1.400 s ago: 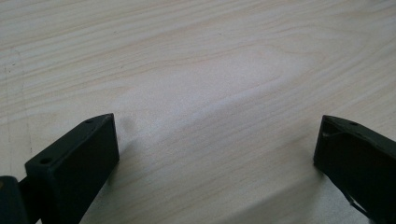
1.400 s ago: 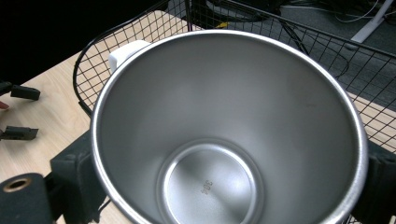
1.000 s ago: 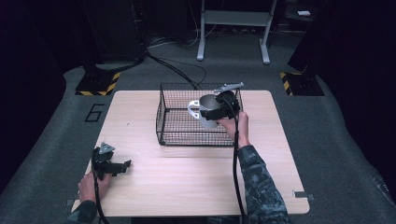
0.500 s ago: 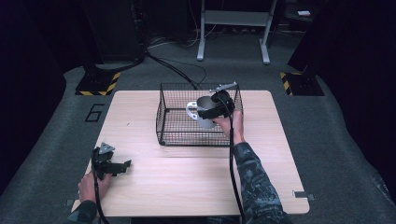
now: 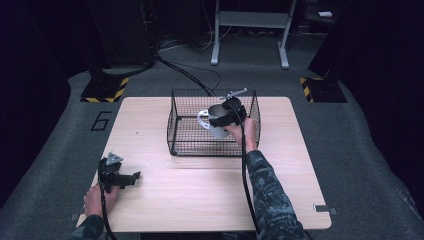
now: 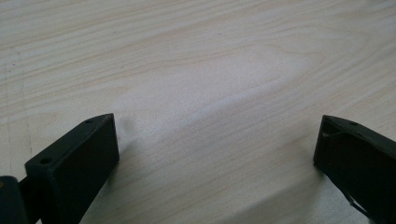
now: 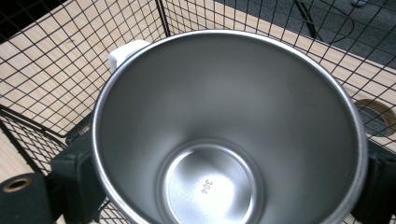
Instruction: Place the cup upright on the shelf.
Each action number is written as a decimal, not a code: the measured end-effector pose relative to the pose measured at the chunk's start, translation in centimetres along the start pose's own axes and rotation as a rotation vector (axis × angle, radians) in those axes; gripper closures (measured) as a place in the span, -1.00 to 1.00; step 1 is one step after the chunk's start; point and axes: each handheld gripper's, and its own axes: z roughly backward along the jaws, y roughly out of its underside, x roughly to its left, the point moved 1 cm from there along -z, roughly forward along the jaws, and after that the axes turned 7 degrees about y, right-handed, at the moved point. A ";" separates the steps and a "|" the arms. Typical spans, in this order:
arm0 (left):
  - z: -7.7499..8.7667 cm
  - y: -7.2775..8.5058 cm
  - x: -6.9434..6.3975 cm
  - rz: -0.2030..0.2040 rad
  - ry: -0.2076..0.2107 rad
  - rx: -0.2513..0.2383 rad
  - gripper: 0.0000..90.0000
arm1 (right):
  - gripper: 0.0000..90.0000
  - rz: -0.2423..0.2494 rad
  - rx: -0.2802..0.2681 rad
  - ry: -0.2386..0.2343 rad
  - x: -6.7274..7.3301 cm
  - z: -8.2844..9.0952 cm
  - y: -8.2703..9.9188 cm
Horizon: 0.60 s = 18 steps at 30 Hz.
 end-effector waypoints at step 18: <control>0.0 0.0 0.0 0.002 0.001 -0.001 -1.00 | -0.84 -0.017 0.045 0.000 0.0 -2.1 0.0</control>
